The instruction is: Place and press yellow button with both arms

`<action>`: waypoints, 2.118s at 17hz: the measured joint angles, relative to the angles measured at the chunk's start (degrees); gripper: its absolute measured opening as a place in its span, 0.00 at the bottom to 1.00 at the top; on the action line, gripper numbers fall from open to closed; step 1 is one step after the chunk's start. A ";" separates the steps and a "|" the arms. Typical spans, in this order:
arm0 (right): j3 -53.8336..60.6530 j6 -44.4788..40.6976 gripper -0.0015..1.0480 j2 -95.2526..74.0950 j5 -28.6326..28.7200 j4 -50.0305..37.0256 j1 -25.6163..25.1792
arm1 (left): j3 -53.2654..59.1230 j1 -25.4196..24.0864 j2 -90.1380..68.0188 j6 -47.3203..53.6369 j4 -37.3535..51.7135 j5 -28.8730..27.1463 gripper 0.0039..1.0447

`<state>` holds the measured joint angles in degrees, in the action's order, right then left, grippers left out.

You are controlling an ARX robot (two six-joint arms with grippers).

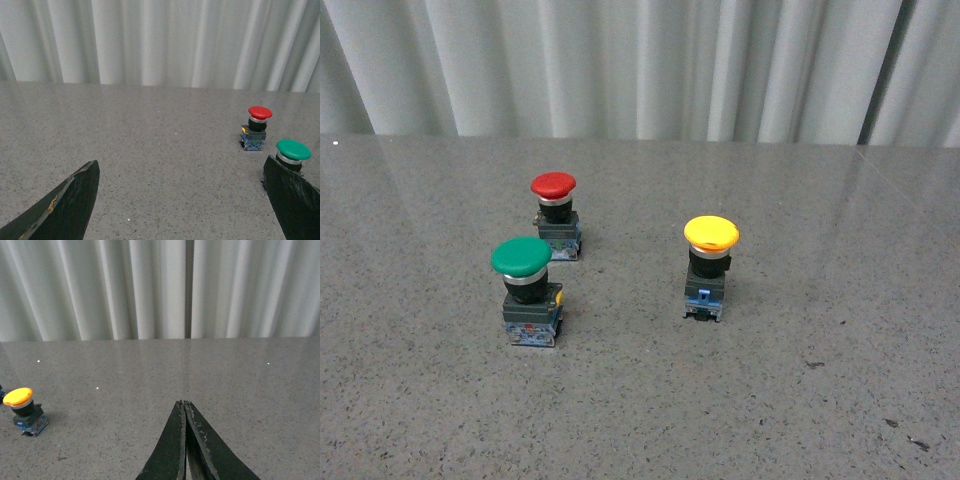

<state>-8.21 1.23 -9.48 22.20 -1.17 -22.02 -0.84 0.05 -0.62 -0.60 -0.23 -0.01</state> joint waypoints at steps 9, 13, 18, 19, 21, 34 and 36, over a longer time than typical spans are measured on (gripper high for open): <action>2.16 -0.48 0.02 3.13 -7.56 0.76 7.67 | 0.00 0.00 0.00 0.00 0.00 0.00 0.94; 4.15 -0.74 0.02 5.53 -15.26 1.77 14.62 | 0.00 0.00 0.00 0.00 0.02 0.00 0.94; 6.10 -0.87 0.02 7.72 -22.16 1.18 22.01 | 0.00 0.00 0.00 0.00 0.00 0.02 0.94; 7.48 -0.92 0.02 9.33 -22.16 1.81 22.01 | 0.00 0.00 0.00 0.00 0.02 -0.04 0.94; 7.45 -0.90 0.02 9.25 -22.23 1.27 22.01 | 0.00 0.00 0.00 0.00 0.04 -0.04 0.94; 7.45 -0.92 0.52 9.22 -22.21 1.44 22.01 | 0.00 0.00 0.00 0.00 0.00 0.00 0.94; 7.45 -0.92 0.73 9.22 -22.21 1.44 22.01 | 0.00 0.00 0.00 0.00 0.00 0.00 0.94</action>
<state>-0.75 0.32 -0.25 -0.01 0.27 -0.01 -0.84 0.05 -0.62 -0.60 -0.23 -0.01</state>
